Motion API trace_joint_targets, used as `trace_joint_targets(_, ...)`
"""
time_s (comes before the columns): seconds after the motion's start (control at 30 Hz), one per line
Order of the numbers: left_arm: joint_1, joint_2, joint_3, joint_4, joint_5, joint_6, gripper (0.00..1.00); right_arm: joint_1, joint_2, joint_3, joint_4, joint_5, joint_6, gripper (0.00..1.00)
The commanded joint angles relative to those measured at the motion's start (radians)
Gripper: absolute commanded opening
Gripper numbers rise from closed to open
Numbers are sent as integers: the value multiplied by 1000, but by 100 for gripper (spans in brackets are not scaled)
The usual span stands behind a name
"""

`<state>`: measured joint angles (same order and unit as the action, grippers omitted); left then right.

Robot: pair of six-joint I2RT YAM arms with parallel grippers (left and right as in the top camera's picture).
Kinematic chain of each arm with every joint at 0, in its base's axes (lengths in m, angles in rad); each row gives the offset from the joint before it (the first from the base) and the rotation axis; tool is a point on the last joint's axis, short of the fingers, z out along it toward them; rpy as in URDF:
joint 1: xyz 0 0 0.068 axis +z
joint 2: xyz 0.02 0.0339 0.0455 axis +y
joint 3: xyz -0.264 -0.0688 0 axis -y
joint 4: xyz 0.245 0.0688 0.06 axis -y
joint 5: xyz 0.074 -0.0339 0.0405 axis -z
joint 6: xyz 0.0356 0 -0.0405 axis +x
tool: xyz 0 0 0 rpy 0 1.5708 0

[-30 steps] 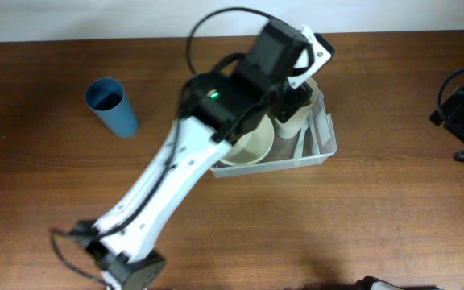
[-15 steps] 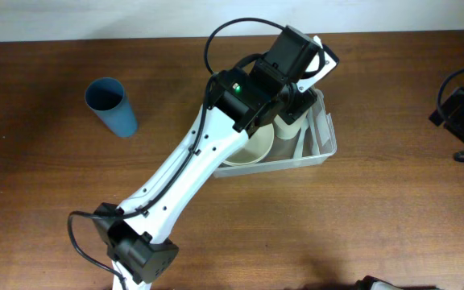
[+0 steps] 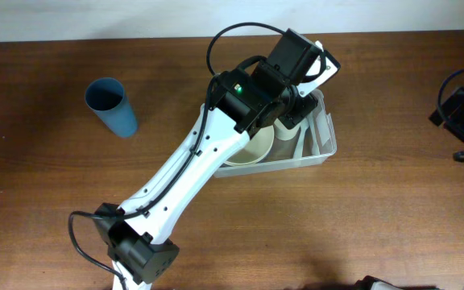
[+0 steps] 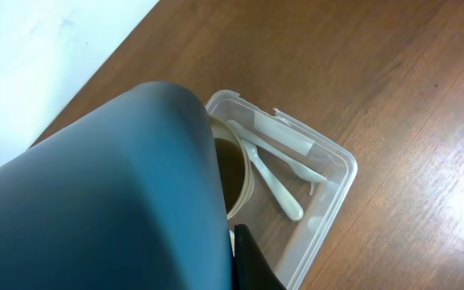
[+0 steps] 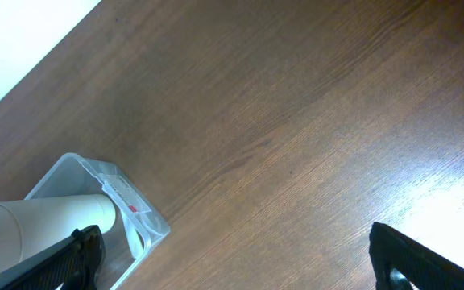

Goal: Pack container
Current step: 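Lower the blue cup into the cream cups and release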

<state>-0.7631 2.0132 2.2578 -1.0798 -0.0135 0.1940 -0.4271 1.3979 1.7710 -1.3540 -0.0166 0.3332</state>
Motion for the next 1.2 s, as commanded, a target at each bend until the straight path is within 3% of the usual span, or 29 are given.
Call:
trace_joint_targets(0.0,-3,-10,15,-22,10,-11,1,-6,1,11,3,2,-2,99)
trace_joint_targets(0.37,-3,-10,15,-48,6,-13,2,-6,1,11,3,2,-2,99)
trace_joint_targets(0.57,-3,-10,15,-41,6,-13,13,-6,1,11,3,2,-2,99)
trace_joint_targets(0.73,-3,-10,15,-38,6,-13,30,-6,1,11,3,2,-2,99)
trace_joint_targets(1.0,-3,-10,15,-35,2,-13,43,-6,1,11,3,2,-2,99)
trace_joint_targets(1.17,-3,-11,15,-45,-107,-13,59,-6,1,11,3,2,-2,99)
